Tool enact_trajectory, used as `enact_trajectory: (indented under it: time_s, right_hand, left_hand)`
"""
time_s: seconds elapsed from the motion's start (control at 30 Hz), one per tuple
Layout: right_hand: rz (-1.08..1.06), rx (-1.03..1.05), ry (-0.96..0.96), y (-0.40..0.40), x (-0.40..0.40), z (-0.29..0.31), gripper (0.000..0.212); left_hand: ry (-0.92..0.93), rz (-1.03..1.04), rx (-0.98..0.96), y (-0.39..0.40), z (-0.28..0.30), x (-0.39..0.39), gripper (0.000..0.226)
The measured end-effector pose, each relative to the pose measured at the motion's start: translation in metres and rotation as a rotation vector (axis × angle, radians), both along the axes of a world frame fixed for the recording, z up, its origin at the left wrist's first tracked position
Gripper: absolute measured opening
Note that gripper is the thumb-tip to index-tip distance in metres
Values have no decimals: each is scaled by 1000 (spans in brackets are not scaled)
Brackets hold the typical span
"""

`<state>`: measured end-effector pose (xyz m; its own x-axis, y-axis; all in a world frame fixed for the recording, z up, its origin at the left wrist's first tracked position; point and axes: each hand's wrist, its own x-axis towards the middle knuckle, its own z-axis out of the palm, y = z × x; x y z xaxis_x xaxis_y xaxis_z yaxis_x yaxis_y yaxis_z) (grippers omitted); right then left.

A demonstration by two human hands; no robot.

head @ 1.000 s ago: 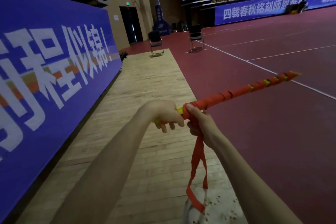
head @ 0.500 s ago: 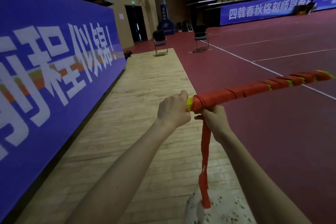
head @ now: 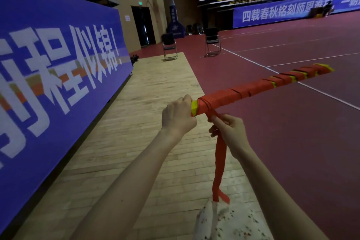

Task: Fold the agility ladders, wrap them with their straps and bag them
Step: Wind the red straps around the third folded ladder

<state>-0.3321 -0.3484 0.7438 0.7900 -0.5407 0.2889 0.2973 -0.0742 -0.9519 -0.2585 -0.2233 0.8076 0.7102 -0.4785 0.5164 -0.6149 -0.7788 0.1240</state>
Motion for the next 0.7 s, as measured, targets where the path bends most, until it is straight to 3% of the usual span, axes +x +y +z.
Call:
enact_trajectory:
  time_s: [0.1, 0.27, 0.47, 0.6, 0.7]
  right_hand:
    - [70, 30, -5, 0, 0, 5, 8]
    - [213, 108, 128, 6, 3, 16, 14]
    - [244, 357, 173, 21, 7, 31, 20]
    - [140, 424, 292, 30, 9, 39, 52]
    - [51, 530, 218, 37, 14, 36, 41]
  left_hand:
    - [-5, 19, 7, 2, 3, 3, 32]
    - [-55, 51, 25, 3, 1, -1, 33]
    - [-419, 104, 4, -2, -19, 7, 40]
    - [-639, 82, 25, -2, -33, 7, 22]
    - [-710, 34, 39, -2, -32, 6, 24]
